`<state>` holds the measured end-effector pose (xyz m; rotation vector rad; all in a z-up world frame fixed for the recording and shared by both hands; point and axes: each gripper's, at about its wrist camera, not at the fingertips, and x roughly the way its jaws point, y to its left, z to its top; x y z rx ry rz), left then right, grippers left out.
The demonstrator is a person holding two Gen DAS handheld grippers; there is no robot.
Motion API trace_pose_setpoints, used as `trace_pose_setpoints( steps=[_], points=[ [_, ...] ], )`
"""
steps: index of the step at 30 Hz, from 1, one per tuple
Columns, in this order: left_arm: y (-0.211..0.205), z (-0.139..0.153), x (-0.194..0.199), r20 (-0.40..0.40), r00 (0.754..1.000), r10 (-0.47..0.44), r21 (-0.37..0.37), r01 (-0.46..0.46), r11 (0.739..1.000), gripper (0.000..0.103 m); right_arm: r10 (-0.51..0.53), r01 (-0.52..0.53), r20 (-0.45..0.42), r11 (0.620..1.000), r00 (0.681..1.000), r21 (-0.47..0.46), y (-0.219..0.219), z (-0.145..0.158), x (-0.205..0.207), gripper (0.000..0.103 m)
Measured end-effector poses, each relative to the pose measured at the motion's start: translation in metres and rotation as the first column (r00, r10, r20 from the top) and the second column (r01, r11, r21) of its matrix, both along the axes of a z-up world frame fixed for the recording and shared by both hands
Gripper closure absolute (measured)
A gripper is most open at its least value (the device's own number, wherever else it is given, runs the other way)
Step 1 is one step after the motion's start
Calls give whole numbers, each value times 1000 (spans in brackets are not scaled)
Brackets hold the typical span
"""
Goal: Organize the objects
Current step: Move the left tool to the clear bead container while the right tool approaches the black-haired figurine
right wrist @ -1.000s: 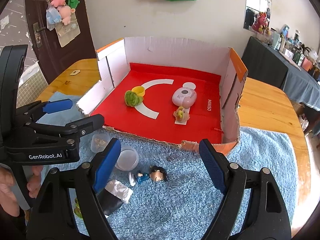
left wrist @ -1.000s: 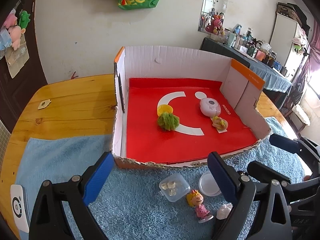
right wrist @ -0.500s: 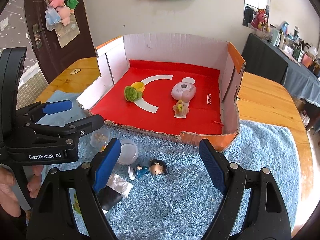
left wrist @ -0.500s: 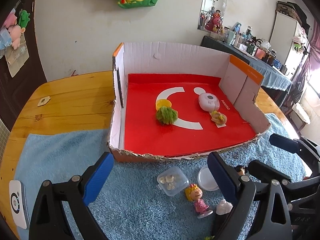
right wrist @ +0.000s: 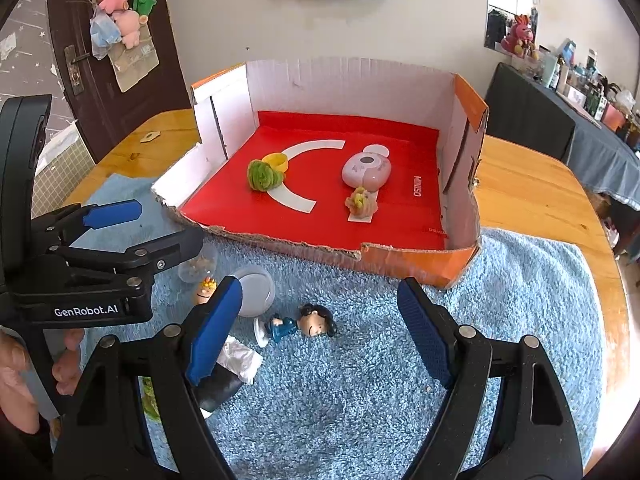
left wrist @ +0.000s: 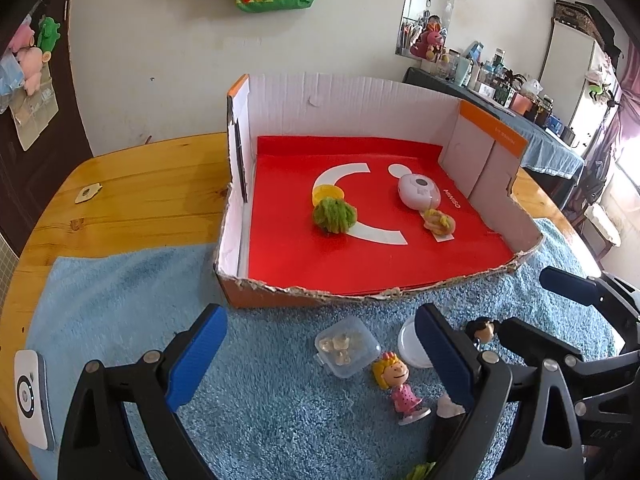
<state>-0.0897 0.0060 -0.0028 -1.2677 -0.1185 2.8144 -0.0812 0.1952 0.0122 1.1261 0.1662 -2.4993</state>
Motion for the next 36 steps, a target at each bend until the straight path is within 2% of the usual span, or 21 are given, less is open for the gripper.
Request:
trace_pose_setpoints(
  steps=[10,20,25,36],
  points=[
    [0,-6,5,6,1000,-8,-1,8,1000,8,-5,5,14,1000,1000,0,3,-8,2,31],
    [1,-18,7,35,999,-33,4,33,999,24,-2,2,48,1000,999,3,3,-21,2,43],
    [-1,-22,7,43,998,-38,11,37,999,27,3,-3,60,1000,998,4,3,-26,2,47],
    [-1,-27,6,52,998,-46,15,45,999,28,19,-18,84,1000,996,-9,-2,-35,2,48]
  ],
)
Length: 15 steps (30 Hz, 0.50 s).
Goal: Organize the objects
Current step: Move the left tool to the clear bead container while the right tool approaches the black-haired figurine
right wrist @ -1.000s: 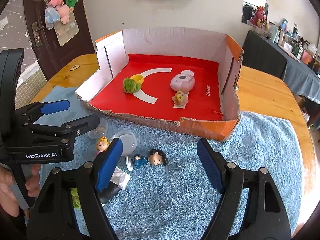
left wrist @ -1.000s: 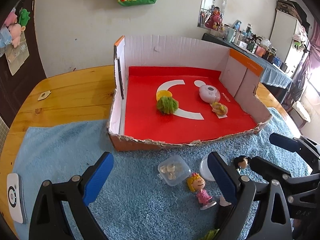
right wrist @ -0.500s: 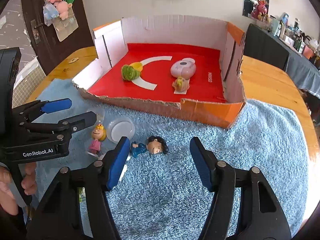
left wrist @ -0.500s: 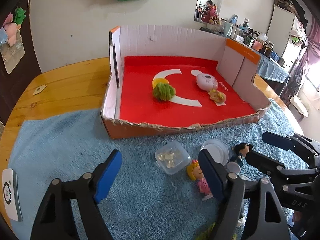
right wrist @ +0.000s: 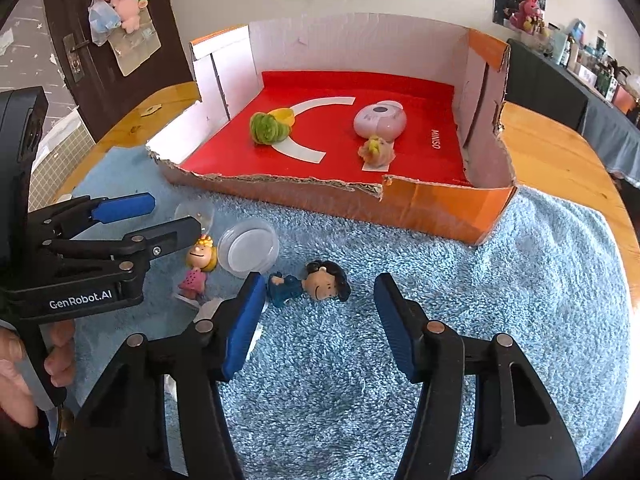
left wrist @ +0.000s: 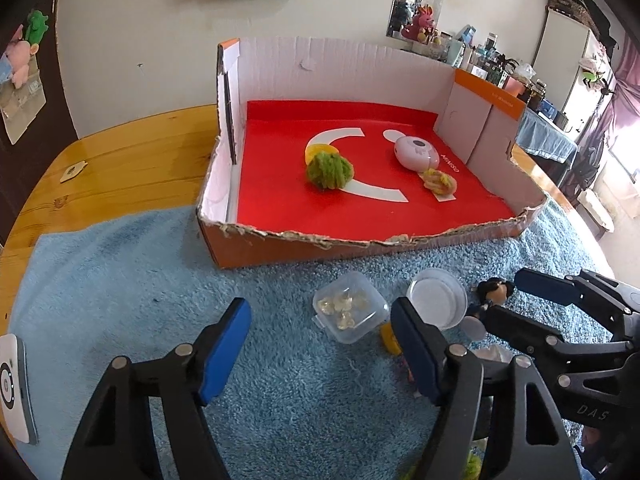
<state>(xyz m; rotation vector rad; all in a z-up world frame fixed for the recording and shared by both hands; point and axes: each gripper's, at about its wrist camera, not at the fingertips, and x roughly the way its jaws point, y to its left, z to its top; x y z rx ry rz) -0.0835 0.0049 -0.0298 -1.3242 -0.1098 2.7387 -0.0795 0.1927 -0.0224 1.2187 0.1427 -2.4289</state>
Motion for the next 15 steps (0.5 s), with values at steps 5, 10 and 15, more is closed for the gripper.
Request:
trace_pose_setpoints(
  steps=[5,10,15],
  points=[
    [2,1,3,-3,1000,-21,3,21,1000,29,9,-9,-2,1000,1000,-2,-1,1,2,50],
    [2,2,9,-15,999,-35,1,35,999,29,42,-42,-5,999,999,13,-7,-2,7,50],
    [3,2,7,-17,999,-49,-2,49,999,29,60,-59,-32,997,998,55,-15,-4,8,49]
  ],
)
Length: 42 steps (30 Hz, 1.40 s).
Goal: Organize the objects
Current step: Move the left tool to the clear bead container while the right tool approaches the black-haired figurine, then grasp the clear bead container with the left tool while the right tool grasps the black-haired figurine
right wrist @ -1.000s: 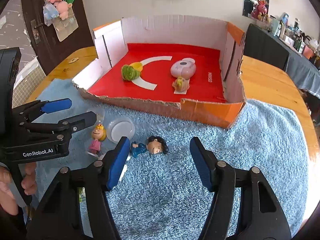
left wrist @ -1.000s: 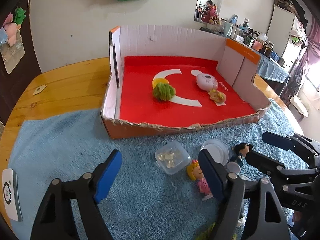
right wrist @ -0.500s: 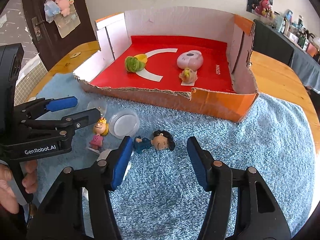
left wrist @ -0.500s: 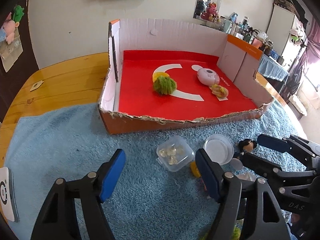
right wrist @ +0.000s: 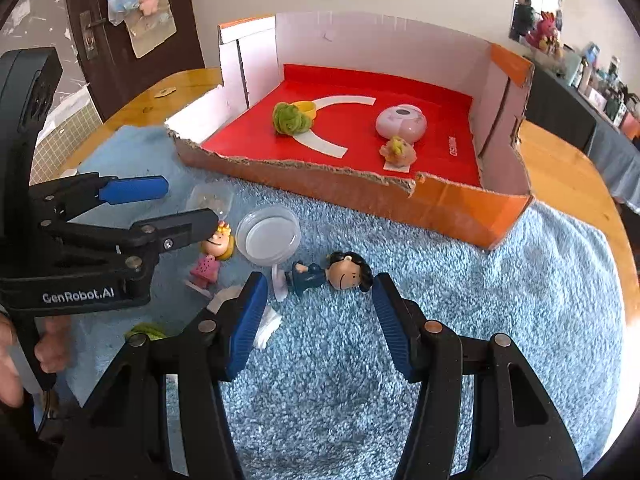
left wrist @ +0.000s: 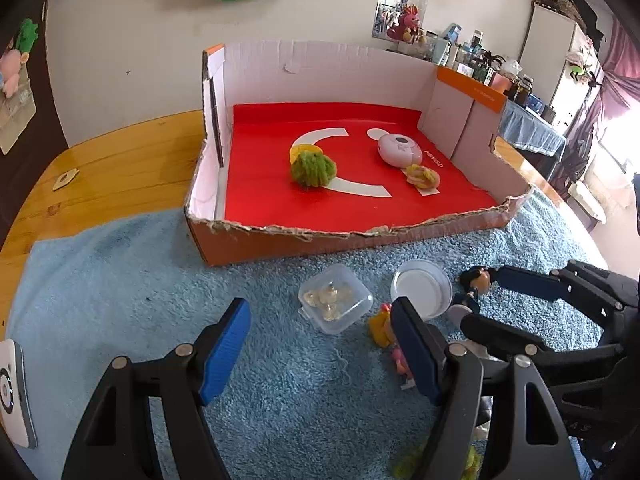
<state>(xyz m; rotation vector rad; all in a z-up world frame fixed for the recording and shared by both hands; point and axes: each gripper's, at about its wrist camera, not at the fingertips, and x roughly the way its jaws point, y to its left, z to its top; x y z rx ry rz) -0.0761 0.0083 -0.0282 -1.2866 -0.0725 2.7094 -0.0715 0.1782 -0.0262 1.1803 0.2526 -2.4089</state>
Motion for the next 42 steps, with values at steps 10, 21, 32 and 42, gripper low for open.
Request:
trace_pose_setpoints(
  steps=[10,21,32,42],
  points=[
    [-6,-10,-5,37,999,-33,-31,34,999,35,9,-9,0,1000,1000,13,1,-2,-5,49],
    [3,-9,-17,33,997,-75,-53,77,996,49,13,-13,4,1000,1000,3,-2,-4,-10,49],
    [6,-6,-7,-4,996,-94,-46,94,995,60,4,-4,10,1000,1000,-19,1,-2,-9,49],
    [1,4,4,-19,998,-66,-5,66,998,60,-9,8,-18,999,1000,-45,3,12,-2,49]
  ],
)
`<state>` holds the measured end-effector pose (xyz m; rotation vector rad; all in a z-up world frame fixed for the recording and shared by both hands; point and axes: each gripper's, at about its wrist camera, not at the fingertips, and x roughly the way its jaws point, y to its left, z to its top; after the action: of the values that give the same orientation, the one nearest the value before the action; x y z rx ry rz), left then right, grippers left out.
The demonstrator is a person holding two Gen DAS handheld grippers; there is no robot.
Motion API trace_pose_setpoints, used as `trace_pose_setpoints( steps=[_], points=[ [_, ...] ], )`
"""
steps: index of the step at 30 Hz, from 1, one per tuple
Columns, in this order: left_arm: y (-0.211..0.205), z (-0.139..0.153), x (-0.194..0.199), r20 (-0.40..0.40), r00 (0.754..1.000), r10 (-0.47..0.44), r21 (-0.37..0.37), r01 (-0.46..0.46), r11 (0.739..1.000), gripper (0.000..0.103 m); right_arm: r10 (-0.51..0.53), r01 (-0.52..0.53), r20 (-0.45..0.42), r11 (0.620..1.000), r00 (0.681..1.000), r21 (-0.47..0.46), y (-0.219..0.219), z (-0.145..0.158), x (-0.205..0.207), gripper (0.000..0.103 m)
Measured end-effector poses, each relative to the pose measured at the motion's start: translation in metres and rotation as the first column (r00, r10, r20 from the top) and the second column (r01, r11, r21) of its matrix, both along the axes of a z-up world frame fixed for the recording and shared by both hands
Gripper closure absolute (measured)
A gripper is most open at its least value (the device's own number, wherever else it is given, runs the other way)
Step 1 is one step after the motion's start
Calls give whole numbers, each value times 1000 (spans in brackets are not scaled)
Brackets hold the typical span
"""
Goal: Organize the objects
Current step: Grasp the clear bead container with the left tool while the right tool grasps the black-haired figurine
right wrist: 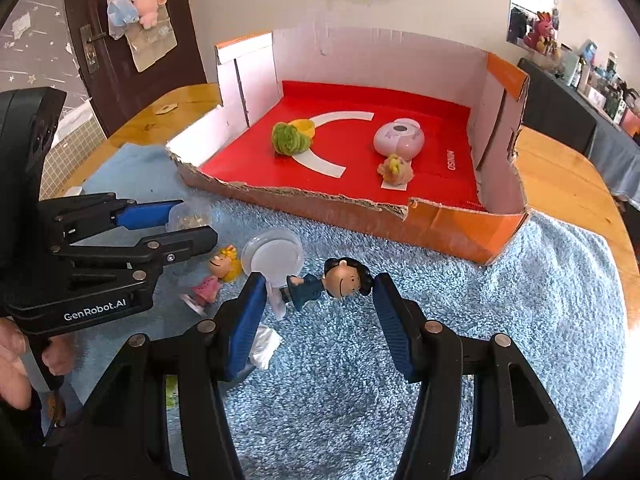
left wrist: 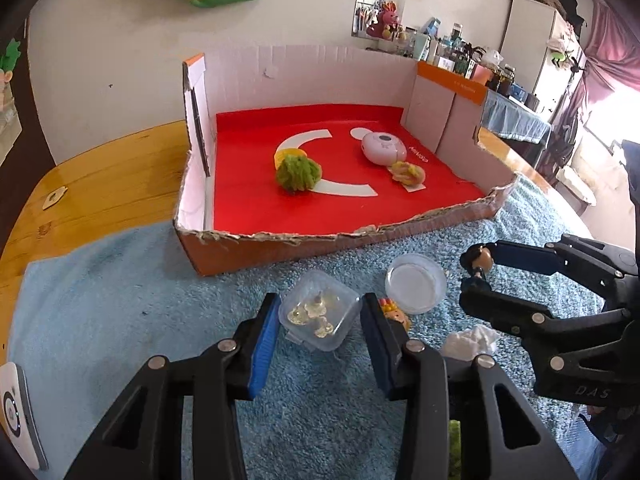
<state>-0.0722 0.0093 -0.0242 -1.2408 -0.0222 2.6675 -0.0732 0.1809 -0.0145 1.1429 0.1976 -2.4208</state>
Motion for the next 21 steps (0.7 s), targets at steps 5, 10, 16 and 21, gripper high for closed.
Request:
trace_pose_setpoints(
  steps=[5,10,16,21],
  points=[
    [0,13,6,-29,1000,0,17,1,1000,60,0,0,-17,1000,1000,-15,0,10,4,49],
    [0,24,7,-51,999,-6,41,8,999,60,2,-3,-37,999,999,-32,1,22,7,49],
    [3,31,4,-63,998,-8,39,10,999,60,3,-6,-56,999,998,-41,0,31,6,49],
    [3,35,-1,-69,998,-2,47,5,999,60,1,-4,-64,999,998,-47,1,36,3,49]
  ],
)
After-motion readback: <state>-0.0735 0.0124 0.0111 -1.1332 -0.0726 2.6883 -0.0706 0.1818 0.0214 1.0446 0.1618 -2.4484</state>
